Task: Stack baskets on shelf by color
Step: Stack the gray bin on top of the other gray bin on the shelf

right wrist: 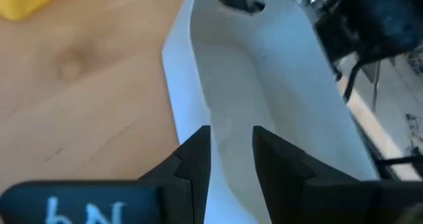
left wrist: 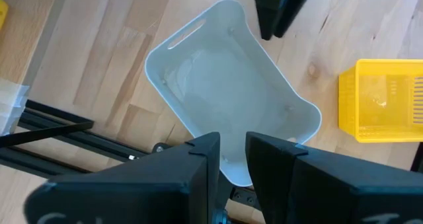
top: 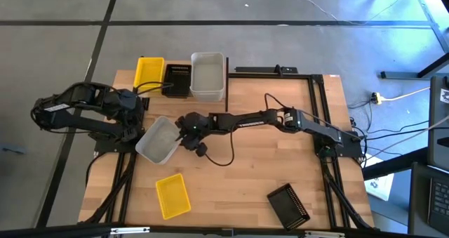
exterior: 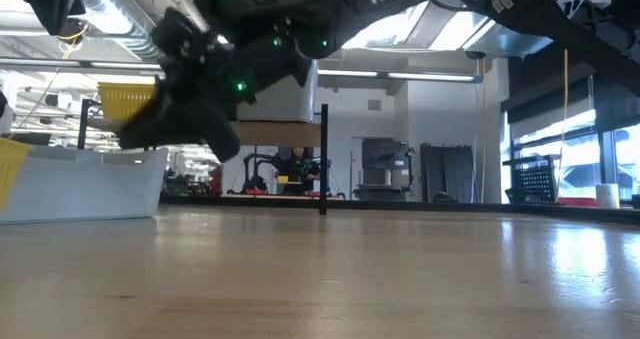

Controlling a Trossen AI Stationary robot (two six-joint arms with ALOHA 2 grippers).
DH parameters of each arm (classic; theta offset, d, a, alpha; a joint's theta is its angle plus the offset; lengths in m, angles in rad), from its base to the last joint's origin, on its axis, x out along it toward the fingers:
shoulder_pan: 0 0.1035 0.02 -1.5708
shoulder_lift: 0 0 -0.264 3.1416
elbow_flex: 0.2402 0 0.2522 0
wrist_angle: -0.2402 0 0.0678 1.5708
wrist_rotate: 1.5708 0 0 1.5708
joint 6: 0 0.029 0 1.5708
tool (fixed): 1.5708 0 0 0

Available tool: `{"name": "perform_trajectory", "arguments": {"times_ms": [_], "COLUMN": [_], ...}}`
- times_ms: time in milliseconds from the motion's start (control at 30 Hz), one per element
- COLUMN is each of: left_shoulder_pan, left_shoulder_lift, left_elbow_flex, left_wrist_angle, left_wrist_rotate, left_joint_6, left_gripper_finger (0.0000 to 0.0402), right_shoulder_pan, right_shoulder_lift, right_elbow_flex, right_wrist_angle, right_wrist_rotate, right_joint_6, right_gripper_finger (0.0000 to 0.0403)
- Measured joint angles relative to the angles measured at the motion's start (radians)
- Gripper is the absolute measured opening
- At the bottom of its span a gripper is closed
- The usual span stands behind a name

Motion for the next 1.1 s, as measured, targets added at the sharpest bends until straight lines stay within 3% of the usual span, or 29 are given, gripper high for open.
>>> {"name": "perform_trajectory", "arguments": {"times_ms": [500,1100], "left_shoulder_pan": [0.0,0.0], "left_shoulder_lift": [0.0,0.0], "left_elbow_flex": [0.0,0.0], "left_wrist_angle": [0.0,0.0], "left_wrist_rotate": [0.0,0.0], "left_joint_6": [-0.002,-0.002], "left_gripper_finger": [0.0066,0.0066], "right_shoulder_pan": [-0.025,-0.021], "right_shoulder_lift": [0.038,0.038], "right_elbow_flex": [-0.006,0.009], "right_wrist_angle": [0.076,-0.04], "right_wrist_rotate": [-0.003,-0.006], "right_joint_6": [0.082,0.079], "right_gripper_finger": [0.0113,0.0113]}}
